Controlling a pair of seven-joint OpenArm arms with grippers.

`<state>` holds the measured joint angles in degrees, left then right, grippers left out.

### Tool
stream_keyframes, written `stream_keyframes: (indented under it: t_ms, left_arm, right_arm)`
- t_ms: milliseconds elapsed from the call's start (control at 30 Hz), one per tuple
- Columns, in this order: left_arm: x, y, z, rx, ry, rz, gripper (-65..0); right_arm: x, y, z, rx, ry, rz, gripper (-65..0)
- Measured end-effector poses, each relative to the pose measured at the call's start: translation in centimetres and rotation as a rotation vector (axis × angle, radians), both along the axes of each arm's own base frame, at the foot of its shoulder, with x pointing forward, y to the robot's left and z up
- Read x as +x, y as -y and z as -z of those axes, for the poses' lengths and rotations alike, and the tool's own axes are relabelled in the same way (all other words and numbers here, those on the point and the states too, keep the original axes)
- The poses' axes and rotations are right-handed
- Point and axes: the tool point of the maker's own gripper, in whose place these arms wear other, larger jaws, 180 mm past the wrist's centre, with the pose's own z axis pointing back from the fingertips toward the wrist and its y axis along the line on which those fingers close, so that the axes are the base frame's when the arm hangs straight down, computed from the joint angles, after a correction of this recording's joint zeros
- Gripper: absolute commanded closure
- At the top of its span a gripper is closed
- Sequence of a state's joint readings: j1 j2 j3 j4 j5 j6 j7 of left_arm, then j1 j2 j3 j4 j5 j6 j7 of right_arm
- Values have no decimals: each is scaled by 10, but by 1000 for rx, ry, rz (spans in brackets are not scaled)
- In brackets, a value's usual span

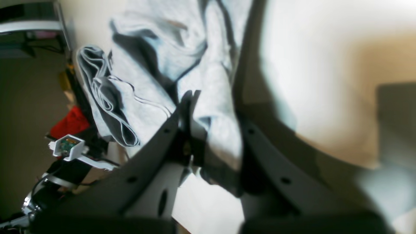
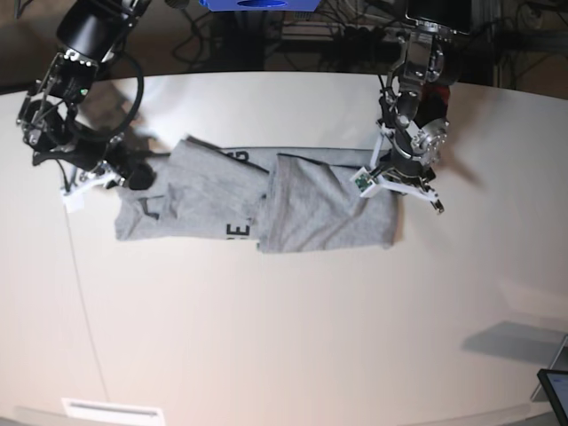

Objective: Fold the T-shirt properly
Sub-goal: 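Grasp the bundle's ends with both grippers and pull them apart, then release the bundle ends and reposition both grippers at its sides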

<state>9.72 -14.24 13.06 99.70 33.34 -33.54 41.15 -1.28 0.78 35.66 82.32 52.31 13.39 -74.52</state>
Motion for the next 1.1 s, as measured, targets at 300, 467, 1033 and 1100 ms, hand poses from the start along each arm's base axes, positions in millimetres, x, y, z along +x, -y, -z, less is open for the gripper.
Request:
stream_keyframes:
  t_ms: [300,467,1033,1100]
  left_arm:
    - [-6,-15,-15,65,2,1,0]
    - [-6,-24,-17,89,1,5,0]
    - [-3,-70,-33,117,43,-126,0]
    - [-2,-67,-32,111,44,-124,0]
  right_arm:
    - [-2,2,1,1,-2,8,-178]
    - [-5,1,-4,43,24,24,-344]
    - [14,56,-8,-72,5,111,-351]
    - [17,55,-7,-58,3,112,-351]
